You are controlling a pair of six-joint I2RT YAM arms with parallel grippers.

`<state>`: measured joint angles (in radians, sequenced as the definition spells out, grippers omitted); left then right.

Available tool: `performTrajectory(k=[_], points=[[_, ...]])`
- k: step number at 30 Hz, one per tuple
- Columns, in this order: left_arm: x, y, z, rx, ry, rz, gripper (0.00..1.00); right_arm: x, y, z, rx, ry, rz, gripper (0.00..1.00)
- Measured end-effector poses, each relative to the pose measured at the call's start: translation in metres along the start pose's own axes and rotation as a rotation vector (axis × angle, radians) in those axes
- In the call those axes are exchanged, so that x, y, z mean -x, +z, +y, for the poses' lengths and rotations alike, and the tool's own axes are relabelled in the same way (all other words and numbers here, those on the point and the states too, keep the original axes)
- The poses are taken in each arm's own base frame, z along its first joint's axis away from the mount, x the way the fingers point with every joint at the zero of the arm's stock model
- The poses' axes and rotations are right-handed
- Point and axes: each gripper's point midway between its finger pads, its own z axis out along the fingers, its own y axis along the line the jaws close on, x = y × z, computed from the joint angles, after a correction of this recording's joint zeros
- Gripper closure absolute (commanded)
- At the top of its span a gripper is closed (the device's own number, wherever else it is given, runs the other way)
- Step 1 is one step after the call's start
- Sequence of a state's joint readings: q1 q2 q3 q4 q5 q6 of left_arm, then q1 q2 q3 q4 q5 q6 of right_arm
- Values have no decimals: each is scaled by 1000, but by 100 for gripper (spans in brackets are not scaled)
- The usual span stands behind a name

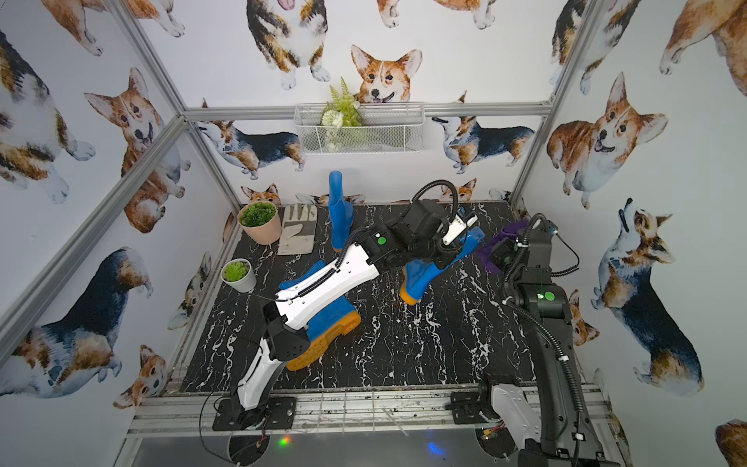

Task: Wipe the rubber boots with a cloth
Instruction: Adjust the rubber boot at the center of the board.

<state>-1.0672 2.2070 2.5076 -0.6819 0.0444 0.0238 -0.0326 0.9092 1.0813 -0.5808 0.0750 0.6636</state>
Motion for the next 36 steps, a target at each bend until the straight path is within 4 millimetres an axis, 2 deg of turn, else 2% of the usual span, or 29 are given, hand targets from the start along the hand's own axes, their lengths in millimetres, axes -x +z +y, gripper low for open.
performTrajectory(k=[2, 4, 6, 8, 9, 10, 11, 12, 13, 14, 16, 17, 19, 23, 24, 25, 27, 29, 32, 33, 36], points=[[13, -5, 6, -1, -63, -54, 100, 4, -3, 2, -4, -15, -1, 100], [11, -10, 14, -1, -147, -85, 100, 8, -8, 5, 2, -37, -11, 100], [-9, -17, 31, 45, -238, -86, 100, 11, -15, 10, 22, -47, -20, 100], [-30, -21, 47, 99, -317, -79, 100, 6, -17, 15, 37, -74, -2, 100], [-46, -24, 61, 146, -382, -95, 100, 0, -16, 19, 51, -84, 28, 100], [-68, -26, 75, 198, -449, -94, 100, -5, -14, 20, 55, -93, 57, 100], [-99, -28, 94, 274, -525, -69, 100, -16, -9, 23, 61, -112, 104, 100], [-131, -28, 113, 355, -601, -43, 91, -29, -5, 24, 65, -127, 158, 100], [-167, -29, 129, 432, -672, -1, 76, -42, 0, 24, 66, -138, 207, 100], [-207, -34, 147, 507, -754, 42, 72, -65, 7, 21, 58, -159, 284, 100], [-262, -49, 164, 606, -866, 124, 65, -100, 11, 9, 24, -192, 391, 100], [-283, -61, 172, 656, -907, 149, 62, -116, 10, 1, 1, -207, 443, 100], [-295, -77, 175, 687, -944, 165, 58, -124, 8, -10, -41, -217, 471, 100], [-273, -87, 185, 665, -909, 156, 55, -119, 3, -24, -96, -235, 430, 100], [-270, -89, 188, 667, -891, 164, 55, -123, 4, -31, -111, -235, 432, 100], [-266, -89, 190, 666, -861, 176, 55, -132, 8, -47, -153, -234, 447, 100], [-265, -80, 186, 619, -802, 227, 57, -154, 16, -72, -220, -227, 502, 100], [-279, -68, 180, 581, -770, 294, 60, -181, 21, -93, -265, -205, 578, 100], [-305, -51, 165, 507, -759, 382, 62, -210, 24, -106, -277, -166, 649, 100], [-311, -47, 160, 490, -756, 401, 63, -215, 26, -109, -281, -157, 662, 100], [-323, -23, 126, 395, -729, 455, 63, -222, 37, -109, -271, -132, 685, 100]])
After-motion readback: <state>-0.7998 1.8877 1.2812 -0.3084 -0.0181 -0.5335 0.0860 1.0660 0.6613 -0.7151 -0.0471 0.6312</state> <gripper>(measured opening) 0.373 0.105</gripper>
